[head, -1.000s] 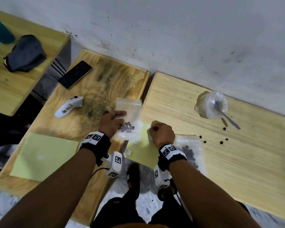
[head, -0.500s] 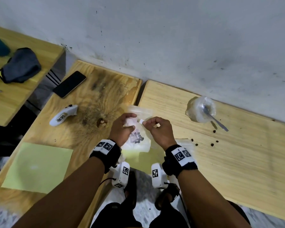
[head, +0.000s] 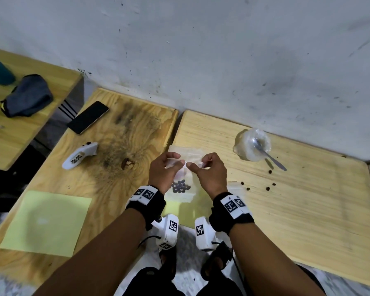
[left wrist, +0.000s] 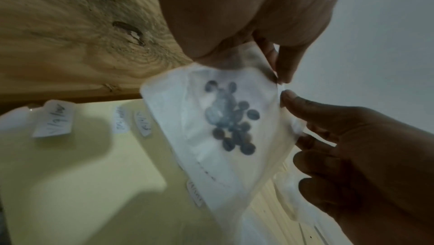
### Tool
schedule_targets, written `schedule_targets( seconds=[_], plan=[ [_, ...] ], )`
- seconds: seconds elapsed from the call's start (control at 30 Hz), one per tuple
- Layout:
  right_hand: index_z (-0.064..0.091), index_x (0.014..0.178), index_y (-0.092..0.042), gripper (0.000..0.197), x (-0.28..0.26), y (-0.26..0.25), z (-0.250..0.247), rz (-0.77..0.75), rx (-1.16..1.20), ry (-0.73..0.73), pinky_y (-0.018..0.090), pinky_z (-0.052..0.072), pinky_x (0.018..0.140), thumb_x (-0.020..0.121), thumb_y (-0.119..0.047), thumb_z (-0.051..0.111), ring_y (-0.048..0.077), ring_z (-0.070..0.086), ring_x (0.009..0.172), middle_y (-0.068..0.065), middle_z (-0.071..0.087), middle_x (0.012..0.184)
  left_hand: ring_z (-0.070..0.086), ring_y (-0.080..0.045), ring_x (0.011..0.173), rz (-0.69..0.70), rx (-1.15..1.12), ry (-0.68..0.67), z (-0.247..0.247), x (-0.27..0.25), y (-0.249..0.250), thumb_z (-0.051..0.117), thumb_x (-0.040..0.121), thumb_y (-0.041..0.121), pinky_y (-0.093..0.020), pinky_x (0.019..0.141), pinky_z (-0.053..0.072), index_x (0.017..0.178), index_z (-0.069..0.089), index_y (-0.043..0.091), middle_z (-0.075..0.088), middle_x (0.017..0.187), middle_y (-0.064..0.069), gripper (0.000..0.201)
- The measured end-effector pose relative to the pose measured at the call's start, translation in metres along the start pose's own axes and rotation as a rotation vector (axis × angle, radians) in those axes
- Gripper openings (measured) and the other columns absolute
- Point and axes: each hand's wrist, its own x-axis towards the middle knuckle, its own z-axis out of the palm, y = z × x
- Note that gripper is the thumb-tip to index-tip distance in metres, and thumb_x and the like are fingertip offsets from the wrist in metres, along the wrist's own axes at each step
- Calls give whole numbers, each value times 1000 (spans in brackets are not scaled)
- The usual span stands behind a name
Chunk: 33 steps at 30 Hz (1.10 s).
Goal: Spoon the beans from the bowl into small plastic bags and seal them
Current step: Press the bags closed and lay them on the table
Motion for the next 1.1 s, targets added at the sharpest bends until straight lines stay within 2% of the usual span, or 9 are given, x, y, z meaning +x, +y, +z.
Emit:
schedule_targets(
  seconds=[0.1,0.27,0.47,0.6,0.67,0.8,0.9,1.03,1.1],
  plan=[
    [51,76,-23,37,1,4,-2,-20,47,22,32,46,70,70,-27,88,12,52,65,-9,56,72,61,-6,95,22,5,-9,5,-1,4,75,79,9,-25,87,46,88,68,16,68,92,9,13],
    [52,78,-21,37,4,6,-8,-63,107,-24,29,43,70,69,-17,88,12,50,70,-9,54,76,58,-9,111,19,32,-98,2,-1,4,75,78,7,-20,87,46,96,70,22,68,106,8,24],
    [54,78,-22,35,1,9,-18,-87,84,-33,30,44,70,70,-17,87,10,51,73,-8,56,77,61,-17,109,9,81,-122,8,-1,7,77,74,9,-37,92,54,92,70,29,68,104,4,29],
    [59,82,-19,26,-5,21,-49,-46,163,-3,27,46,72,76,-21,84,7,56,79,-5,61,85,58,-15,96,-28,56,-138,35,-7,17,75,74,4,-30,80,51,96,70,25,63,97,6,30],
    [61,81,-18,19,-7,33,-76,8,173,-20,26,46,74,79,-15,80,9,57,80,-2,63,86,57,-16,87,-61,-10,-161,56,-14,24,73,69,4,-27,71,48,95,70,24,63,94,-1,33],
    [69,86,-10,15,-10,60,-137,117,184,-78,20,44,67,78,2,75,10,58,76,-4,64,79,58,-20,85,-137,-79,-269,114,-32,30,71,62,1,-29,73,49,95,70,19,64,93,-7,38],
    [72,91,-9,19,-11,90,-197,156,190,91,13,47,67,78,6,72,10,60,82,-1,66,85,60,-19,95,-167,55,-370,178,-55,20,71,73,0,-30,78,47,102,69,18,65,104,-4,34],
    [73,87,-20,26,-11,135,-262,197,82,200,22,50,74,74,2,75,8,62,84,0,72,94,59,-18,98,-204,199,-487,248,-86,-5,69,81,6,-29,80,46,108,70,16,61,112,-4,29],
    [72,84,-28,29,-13,162,-295,251,1,220,28,52,80,72,-2,78,13,65,87,0,73,96,59,-19,102,-254,243,-557,285,-104,-18,68,83,6,-29,82,47,115,68,12,60,112,-3,32]
  ],
)
